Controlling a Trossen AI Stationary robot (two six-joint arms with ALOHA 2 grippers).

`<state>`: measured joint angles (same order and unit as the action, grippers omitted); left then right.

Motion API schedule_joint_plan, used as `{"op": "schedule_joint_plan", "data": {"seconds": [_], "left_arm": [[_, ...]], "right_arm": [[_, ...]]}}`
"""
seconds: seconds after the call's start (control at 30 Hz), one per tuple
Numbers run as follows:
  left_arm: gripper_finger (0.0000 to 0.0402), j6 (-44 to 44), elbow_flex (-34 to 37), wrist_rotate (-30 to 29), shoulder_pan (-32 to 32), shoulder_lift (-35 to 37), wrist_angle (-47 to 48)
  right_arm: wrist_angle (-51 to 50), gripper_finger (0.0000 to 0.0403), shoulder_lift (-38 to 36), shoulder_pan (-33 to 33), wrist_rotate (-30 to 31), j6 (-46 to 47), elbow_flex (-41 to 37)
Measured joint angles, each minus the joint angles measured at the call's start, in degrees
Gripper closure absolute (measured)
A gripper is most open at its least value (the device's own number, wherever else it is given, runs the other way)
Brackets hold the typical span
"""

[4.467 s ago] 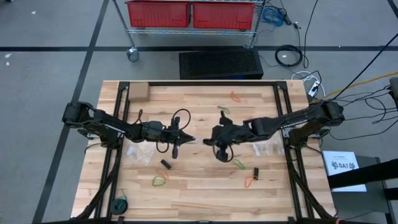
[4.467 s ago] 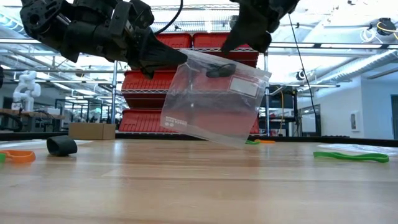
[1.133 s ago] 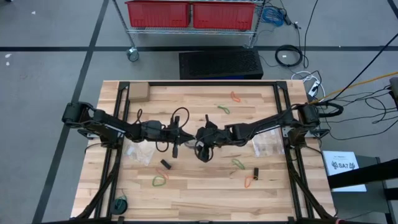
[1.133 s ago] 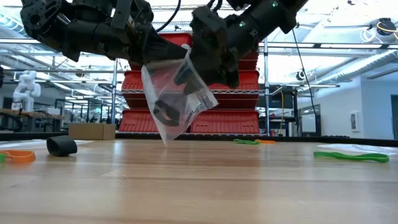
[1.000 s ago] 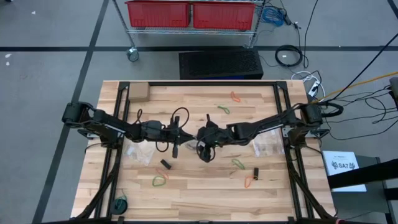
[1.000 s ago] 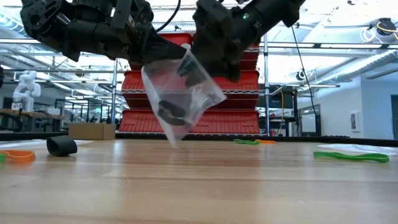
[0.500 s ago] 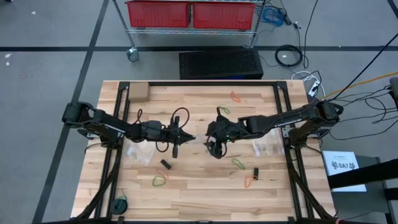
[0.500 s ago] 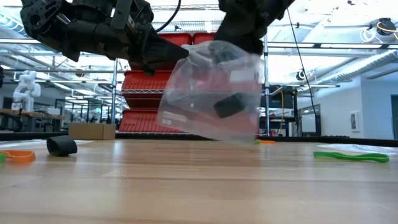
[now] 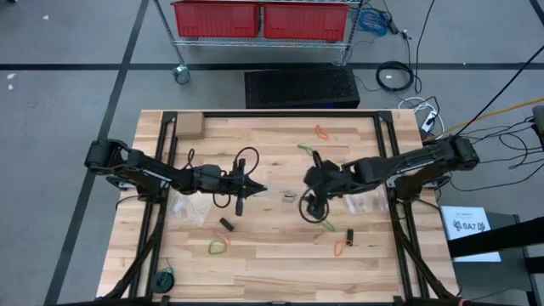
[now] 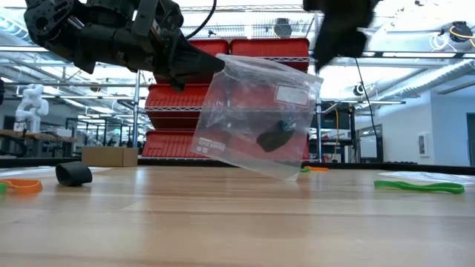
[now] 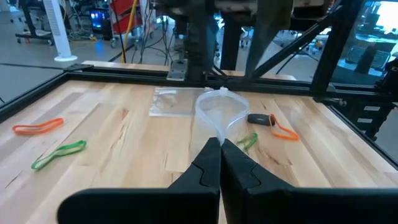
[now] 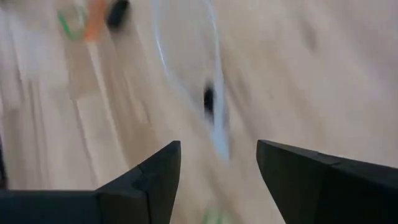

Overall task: Sort rubber bands
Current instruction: Put the black rubber band into the top left transparent zip bag

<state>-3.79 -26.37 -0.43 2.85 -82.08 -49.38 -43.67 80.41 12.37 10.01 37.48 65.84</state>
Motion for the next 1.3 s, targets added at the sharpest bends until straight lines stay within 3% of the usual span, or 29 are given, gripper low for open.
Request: {"op": "schedule_joint_plan", "data": {"seconds": [0.23,0.4,0.5,0.83,1.3], "left_arm": [[0.0402,-0.3,0.0,0.0,0.0,0.0,0.3],[0.0401,-0.3,0.0,0.0,0.0,0.0,0.6],[0.0401,-0.3,0.0,0.0,0.0,0.0,0.7],[0.0401,-0.4,0.0,0.0,0.0,0.0,0.7],[0.0401,-0.4,0.0,0.0,0.0,0.0,0.9]], "right_arm": [[-19.9,0.0199,1.6,6.9,-6.1,27.5,-0.8],[-17.3,0.0199,1.8,11.7,-15.2,43.9,-7.9],[-12.9,0.0199,1.8,13.2,-16.9,49.5,-13.2],[5.5,0.0187,1.9,13.7,-21.1,56.0,-24.2],[3.0,0.0234,2.0,14.0,-22.7,60.0,-24.7]]}}
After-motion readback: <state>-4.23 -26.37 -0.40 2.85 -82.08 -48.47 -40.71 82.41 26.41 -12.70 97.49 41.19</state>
